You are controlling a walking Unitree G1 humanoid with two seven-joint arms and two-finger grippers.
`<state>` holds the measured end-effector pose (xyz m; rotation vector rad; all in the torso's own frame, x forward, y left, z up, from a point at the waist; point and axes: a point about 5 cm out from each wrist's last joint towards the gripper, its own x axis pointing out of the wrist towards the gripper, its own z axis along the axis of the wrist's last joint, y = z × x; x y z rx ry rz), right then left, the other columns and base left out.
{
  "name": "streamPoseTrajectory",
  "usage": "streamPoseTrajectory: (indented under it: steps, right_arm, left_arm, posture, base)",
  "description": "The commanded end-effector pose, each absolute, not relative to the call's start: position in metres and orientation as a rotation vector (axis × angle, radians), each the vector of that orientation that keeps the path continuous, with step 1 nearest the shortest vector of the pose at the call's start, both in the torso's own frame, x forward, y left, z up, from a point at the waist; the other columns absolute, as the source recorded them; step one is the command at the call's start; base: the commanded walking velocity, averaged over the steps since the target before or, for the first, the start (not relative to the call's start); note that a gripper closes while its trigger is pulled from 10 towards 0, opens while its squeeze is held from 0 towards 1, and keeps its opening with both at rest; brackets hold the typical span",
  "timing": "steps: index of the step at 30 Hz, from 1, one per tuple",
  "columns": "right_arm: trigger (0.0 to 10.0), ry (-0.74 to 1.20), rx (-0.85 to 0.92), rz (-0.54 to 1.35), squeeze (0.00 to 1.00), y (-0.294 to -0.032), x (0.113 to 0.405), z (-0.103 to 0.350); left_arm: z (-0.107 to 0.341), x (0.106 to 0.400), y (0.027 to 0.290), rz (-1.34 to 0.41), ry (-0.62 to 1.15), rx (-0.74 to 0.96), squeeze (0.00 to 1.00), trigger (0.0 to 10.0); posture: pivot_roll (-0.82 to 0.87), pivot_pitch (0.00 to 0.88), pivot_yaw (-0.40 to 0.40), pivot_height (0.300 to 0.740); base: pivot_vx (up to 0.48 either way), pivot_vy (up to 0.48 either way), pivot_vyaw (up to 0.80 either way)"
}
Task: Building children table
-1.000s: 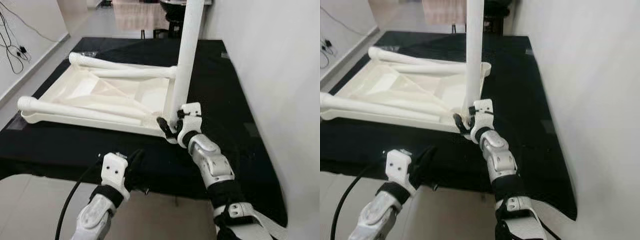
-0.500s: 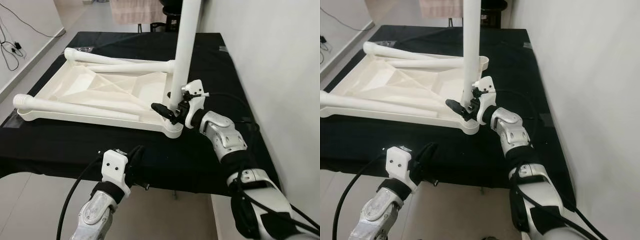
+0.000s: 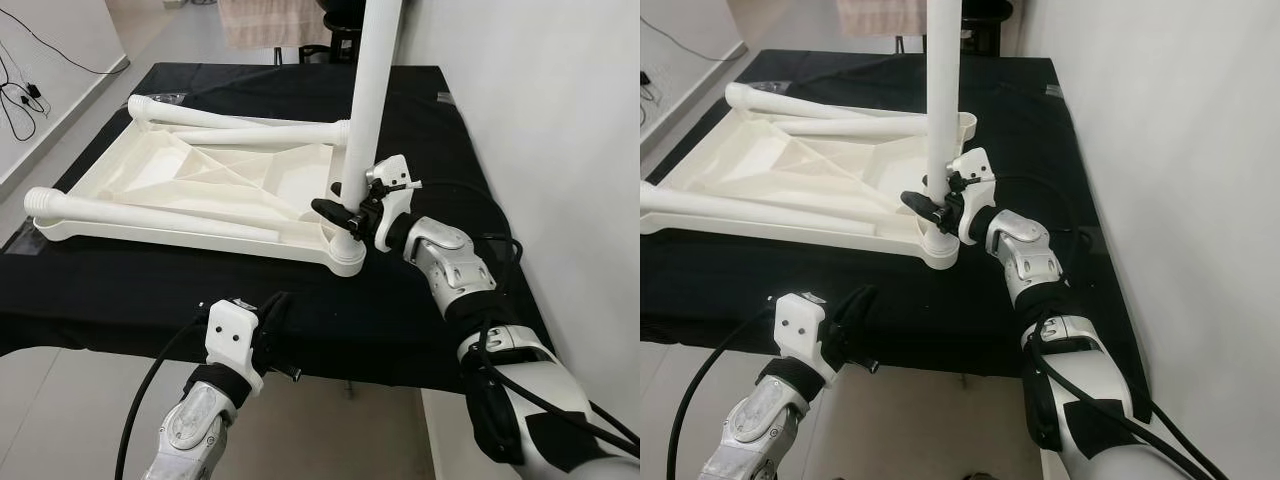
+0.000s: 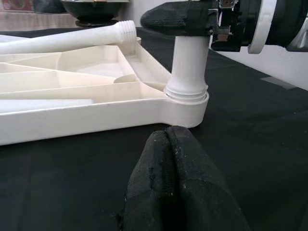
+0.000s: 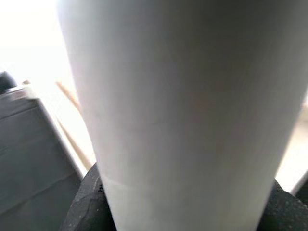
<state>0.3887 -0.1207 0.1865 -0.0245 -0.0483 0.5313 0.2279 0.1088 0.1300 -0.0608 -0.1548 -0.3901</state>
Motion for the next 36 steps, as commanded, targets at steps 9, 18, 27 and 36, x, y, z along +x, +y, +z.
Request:
streamPoseTrajectory:
  steps: [9,18,27,36]
  right_arm:
    - [0.0,0.052,-0.004,0.154,0.00,-0.105,0.342,0.128]
    - [10.0,0.028,0.020,0.266,1.00,-0.088,0.350,0.138]
    - [10.0,-0.038,0.012,0.699,0.00,-0.074,0.357,0.174]
    - [10.0,-0.012,-0.077,1.054,0.00,-0.093,0.366,0.191]
  left_arm:
    - [0.126,0.228,0.112,-0.386,-0.134,-0.066,0.00,10.0]
    - [0.126,0.229,0.113,-0.389,-0.131,-0.065,0.00,10.0]
    - [0.125,0.230,0.113,-0.389,-0.129,-0.064,0.00,10.0]
    - [0.123,0.230,0.111,-0.389,-0.127,-0.064,0.00,10.0]
  posture:
    - [0.11,0.126,-0.010,0.740]
    - [0.12,0.120,-0.005,0.740]
    - [0.12,0.112,-0.003,0.740]
    - [0.13,0.103,-0.014,0.740]
  base:
    - [0.000,0.000,0.00]
    - [0.000,0.000,0.00]
    - [0.000,0.000,0.00]
    - [0.000,0.000,0.00]
